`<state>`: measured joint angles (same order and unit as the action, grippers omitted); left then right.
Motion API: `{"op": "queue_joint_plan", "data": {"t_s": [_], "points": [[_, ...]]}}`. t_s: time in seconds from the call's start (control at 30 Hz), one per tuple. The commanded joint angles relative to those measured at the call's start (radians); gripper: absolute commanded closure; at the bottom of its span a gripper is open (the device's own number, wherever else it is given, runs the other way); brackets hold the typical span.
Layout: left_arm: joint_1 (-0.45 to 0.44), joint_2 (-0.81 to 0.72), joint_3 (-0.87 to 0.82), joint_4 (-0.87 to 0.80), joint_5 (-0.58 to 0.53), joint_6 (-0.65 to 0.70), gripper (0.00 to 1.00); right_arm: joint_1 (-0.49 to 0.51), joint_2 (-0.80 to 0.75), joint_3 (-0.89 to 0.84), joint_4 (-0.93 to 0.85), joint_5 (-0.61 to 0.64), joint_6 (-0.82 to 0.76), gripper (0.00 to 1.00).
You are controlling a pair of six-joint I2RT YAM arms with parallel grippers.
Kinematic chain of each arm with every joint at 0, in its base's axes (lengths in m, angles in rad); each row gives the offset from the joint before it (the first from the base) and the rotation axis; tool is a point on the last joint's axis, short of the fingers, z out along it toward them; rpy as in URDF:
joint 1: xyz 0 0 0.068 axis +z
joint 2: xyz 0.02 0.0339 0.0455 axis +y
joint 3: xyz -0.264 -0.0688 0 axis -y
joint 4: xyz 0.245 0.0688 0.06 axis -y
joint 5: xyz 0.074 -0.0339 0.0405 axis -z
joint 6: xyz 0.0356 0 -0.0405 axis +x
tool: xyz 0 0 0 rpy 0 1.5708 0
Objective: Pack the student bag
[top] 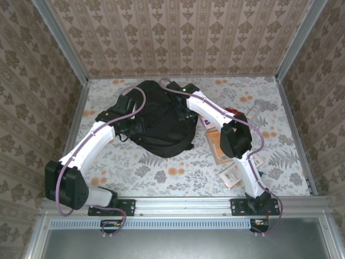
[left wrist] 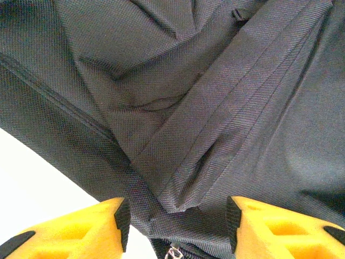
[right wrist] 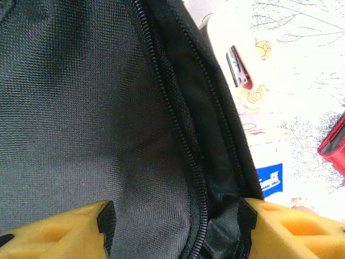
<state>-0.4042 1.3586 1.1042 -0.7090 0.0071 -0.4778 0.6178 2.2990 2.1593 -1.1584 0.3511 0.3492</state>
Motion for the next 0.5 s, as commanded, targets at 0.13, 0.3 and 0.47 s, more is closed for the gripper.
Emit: {"op": "queue_joint_plan", "data": {"t_s": [0.13,0.3,0.47], "points": [[0.005,0.01,-0.015,0.005,0.024,-0.013,0.48,-0.006,0.084,0.048,-0.053,-0.078,-0.027,0.39],[0.005,0.01,-0.017,0.008,0.022,-0.012,0.49,-0.013,0.088,0.082,-0.065,-0.092,-0.026,0.62],[-0.002,0.003,0.005,-0.006,0.011,-0.002,0.49,-0.016,0.0,0.093,-0.041,-0.149,0.008,0.96]]}}
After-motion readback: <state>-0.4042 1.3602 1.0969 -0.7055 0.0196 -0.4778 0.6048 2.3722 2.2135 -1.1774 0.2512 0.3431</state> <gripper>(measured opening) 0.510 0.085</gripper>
